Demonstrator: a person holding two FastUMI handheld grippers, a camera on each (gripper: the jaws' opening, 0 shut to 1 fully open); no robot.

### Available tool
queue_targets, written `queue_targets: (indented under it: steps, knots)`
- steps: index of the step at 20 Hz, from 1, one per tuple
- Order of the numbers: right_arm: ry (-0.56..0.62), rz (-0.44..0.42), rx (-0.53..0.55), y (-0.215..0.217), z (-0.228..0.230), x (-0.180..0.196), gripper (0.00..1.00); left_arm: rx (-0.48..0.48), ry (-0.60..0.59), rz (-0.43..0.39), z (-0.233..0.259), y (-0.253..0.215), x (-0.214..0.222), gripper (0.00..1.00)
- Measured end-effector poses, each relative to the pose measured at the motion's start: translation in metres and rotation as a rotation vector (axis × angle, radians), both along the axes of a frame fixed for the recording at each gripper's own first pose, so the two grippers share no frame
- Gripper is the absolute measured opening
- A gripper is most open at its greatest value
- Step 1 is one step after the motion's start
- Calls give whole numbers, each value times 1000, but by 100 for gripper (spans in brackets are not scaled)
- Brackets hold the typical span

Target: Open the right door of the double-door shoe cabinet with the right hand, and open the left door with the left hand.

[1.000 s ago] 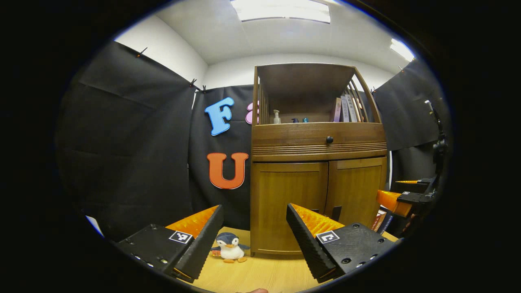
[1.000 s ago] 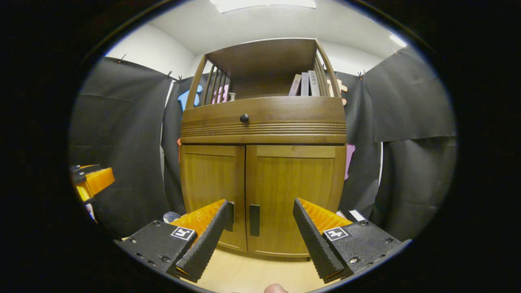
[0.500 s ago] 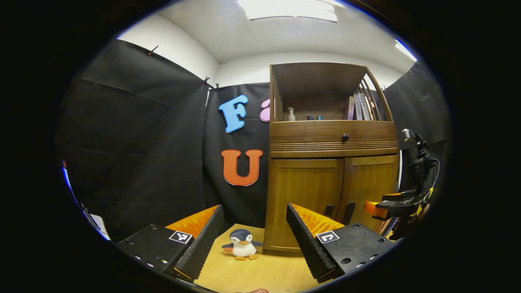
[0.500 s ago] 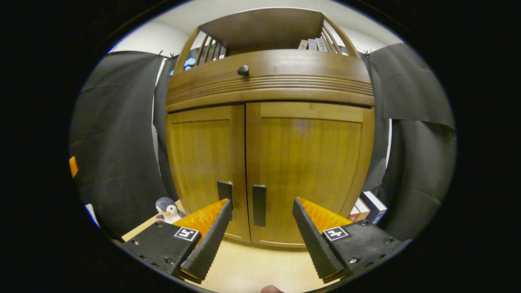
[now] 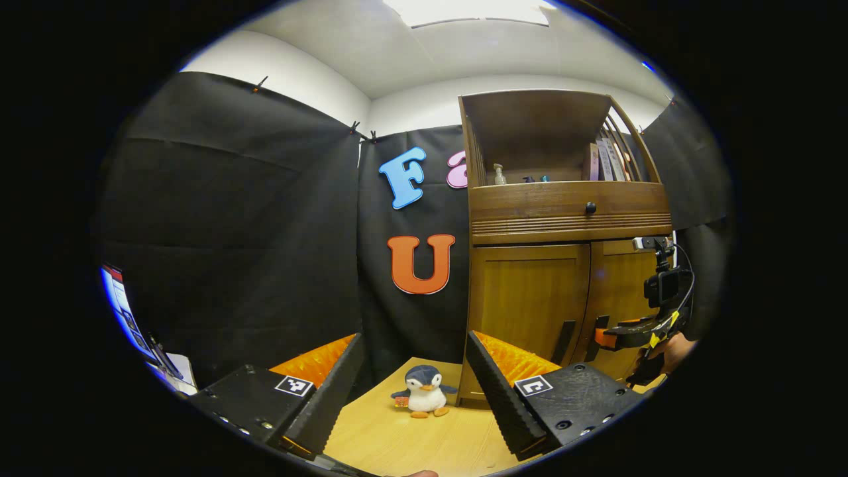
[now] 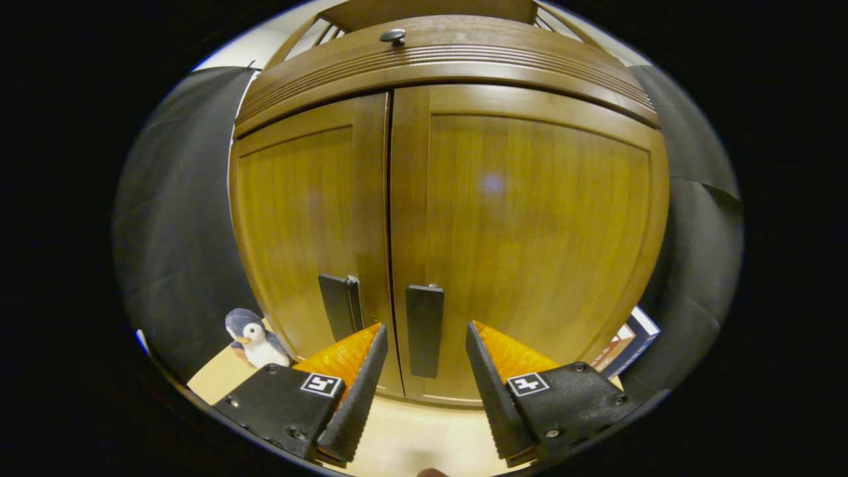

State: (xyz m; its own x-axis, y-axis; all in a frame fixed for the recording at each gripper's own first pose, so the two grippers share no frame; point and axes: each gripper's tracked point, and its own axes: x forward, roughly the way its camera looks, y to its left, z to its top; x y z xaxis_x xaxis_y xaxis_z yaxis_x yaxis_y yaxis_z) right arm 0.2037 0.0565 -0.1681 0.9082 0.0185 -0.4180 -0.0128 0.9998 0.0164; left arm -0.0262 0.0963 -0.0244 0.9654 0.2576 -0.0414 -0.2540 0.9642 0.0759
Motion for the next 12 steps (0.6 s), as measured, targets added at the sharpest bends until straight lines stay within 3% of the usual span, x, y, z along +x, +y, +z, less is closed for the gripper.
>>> queue_targets:
  steps: [12]
  knots:
    - [42, -64, 25, -1, -34, 30, 39, -18, 28, 1, -10, -3, 3, 95]
